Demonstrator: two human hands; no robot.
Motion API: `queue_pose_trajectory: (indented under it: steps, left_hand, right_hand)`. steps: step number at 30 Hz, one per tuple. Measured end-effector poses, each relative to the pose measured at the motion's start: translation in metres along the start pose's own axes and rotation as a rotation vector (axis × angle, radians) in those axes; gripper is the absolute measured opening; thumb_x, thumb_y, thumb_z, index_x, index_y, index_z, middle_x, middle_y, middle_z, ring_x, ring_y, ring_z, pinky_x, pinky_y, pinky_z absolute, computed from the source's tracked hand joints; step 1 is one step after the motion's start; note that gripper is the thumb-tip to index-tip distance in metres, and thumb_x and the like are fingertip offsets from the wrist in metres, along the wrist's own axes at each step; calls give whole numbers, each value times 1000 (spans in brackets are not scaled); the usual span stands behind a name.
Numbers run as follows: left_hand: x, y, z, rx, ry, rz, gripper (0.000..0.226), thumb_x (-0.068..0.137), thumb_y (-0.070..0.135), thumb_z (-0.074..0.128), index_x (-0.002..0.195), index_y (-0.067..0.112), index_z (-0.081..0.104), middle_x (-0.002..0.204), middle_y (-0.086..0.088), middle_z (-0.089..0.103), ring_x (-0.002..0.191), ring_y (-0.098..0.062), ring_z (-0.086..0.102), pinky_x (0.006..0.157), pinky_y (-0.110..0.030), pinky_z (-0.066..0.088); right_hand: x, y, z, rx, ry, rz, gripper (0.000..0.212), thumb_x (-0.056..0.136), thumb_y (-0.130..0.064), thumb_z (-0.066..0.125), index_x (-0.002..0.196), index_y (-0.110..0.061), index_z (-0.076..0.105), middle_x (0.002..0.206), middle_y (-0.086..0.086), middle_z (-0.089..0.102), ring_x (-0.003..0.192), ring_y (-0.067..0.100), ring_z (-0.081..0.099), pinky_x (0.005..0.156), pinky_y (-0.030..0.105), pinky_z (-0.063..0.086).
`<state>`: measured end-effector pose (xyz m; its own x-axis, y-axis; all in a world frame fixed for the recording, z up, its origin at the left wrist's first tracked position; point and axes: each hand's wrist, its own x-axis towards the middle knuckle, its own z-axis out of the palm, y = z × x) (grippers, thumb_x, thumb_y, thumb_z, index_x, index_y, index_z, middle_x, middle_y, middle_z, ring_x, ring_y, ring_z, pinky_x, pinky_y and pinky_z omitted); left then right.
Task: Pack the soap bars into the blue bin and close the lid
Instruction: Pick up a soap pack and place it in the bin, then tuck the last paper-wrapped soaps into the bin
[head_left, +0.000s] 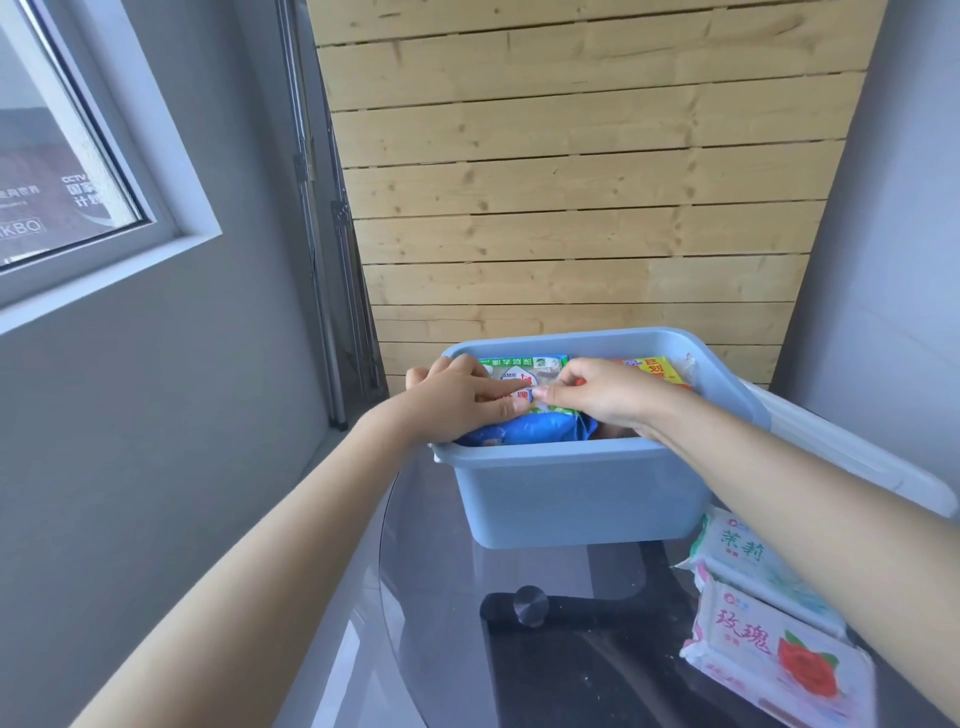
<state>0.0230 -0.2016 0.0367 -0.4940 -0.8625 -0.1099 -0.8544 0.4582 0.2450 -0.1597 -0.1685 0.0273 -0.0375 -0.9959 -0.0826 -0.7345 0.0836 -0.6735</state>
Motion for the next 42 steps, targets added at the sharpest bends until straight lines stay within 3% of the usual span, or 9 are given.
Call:
queue_pose_trajectory:
  steps: [10, 14, 17, 22, 27, 31, 34, 38, 42]
  left_hand:
    - [-5, 7, 6, 171, -75, -28, 55, 83, 73, 32, 136, 58, 32, 132, 3, 36, 130, -21, 20, 103, -34, 12]
    - [-9, 5, 11, 104, -8, -19, 48, 85, 72, 29, 132, 61, 35, 118, 3, 39, 125, -19, 23, 100, -32, 12]
    - [-9, 5, 12, 28, 62, -3, 45, 86, 69, 31, 129, 59, 43, 103, 4, 39, 121, -21, 28, 93, -31, 13]
    - [-18, 13, 9, -200, 165, -17, 39, 93, 56, 37, 126, 47, 55, 78, 8, 61, 105, -16, 51, 94, -32, 19]
    - [-46, 43, 10, -322, 343, 66, 34, 96, 43, 43, 122, 32, 62, 115, 12, 68, 116, -7, 53, 96, -26, 18]
    - [-66, 73, 30, -401, 483, 204, 30, 93, 40, 48, 116, 33, 66, 112, 9, 61, 113, -8, 49, 95, -31, 24]
    - [-77, 94, 51, -435, 512, 279, 26, 90, 34, 52, 110, 30, 69, 100, 10, 55, 102, -10, 52, 92, -31, 26]
    - [-80, 113, 80, -460, 386, 299, 24, 92, 31, 53, 110, 29, 69, 97, 11, 55, 93, -9, 55, 92, -29, 27]
    - [-73, 128, 101, -445, 235, 261, 25, 93, 32, 52, 111, 29, 68, 103, 10, 58, 92, -8, 58, 98, -31, 32]
  right_hand:
    - [-7, 0, 5, -199, -100, 23, 37, 86, -52, 54, 78, -15, 48, 65, -1, 36, 62, 16, 35, 53, 31, 19]
    - [-12, -1, 5, -116, -87, 53, 47, 85, -51, 55, 93, -5, 61, 90, 6, 58, 82, 17, 45, 65, 30, 29]
    - [-16, 3, 0, -4, 7, 57, 41, 81, -50, 62, 99, -13, 67, 113, 6, 66, 96, 20, 58, 81, 31, 43]
    - [-30, 6, -8, 19, 152, 2, 26, 81, -44, 65, 94, -22, 68, 92, -3, 68, 88, 19, 65, 85, 31, 50]
    - [-63, 10, -10, 114, 294, -90, 19, 83, -37, 64, 94, -24, 69, 81, -8, 69, 84, 13, 65, 78, 30, 47]
    - [-105, 25, -15, 158, 478, -217, 8, 82, -27, 66, 88, -23, 70, 83, -13, 69, 80, -1, 62, 71, 3, 40]
    - [-133, 47, -17, 118, 471, -221, 6, 82, -25, 67, 87, -23, 71, 82, -15, 69, 81, -8, 61, 69, -1, 38]
    - [-157, 79, -18, 23, 347, -116, 3, 82, -23, 68, 82, -25, 68, 79, -13, 69, 77, -4, 62, 68, 3, 42]
    - [-170, 109, -18, -26, 237, 65, 8, 80, -28, 69, 83, -20, 70, 84, -5, 72, 83, 13, 66, 79, 29, 52]
